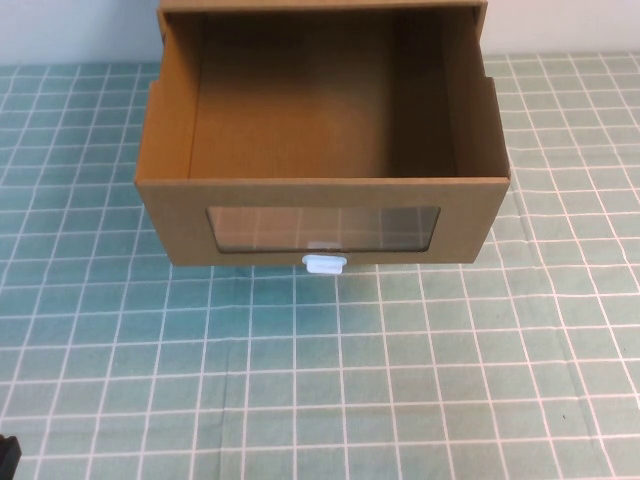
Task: Open the shoe box
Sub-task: 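Pull the top drawer of the cardboard box fully open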
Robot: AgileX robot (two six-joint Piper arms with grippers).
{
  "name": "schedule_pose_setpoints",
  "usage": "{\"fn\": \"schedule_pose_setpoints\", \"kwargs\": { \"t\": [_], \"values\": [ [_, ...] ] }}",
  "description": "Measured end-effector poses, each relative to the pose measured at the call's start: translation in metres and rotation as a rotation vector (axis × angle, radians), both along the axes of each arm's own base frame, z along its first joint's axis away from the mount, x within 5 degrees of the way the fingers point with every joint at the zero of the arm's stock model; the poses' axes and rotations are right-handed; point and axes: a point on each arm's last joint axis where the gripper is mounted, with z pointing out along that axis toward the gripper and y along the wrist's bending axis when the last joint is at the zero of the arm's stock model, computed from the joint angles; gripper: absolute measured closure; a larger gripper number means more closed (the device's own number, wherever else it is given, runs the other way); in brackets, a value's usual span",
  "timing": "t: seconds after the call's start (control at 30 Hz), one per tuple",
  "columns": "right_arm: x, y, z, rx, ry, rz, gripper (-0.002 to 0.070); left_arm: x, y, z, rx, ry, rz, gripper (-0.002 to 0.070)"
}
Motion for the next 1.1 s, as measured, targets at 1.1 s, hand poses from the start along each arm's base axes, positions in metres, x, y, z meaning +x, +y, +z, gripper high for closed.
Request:
{"fn": "schedule_pose_setpoints", "kwargs": {
  "t": [1.1],
  "values": [
    [-0.070,-0.042,0.003,0.227,-0.324,-0.285,0.0689,0.000,0.000,0.000,-0.009,0.004,0.002,0.0680]
  ]
}}
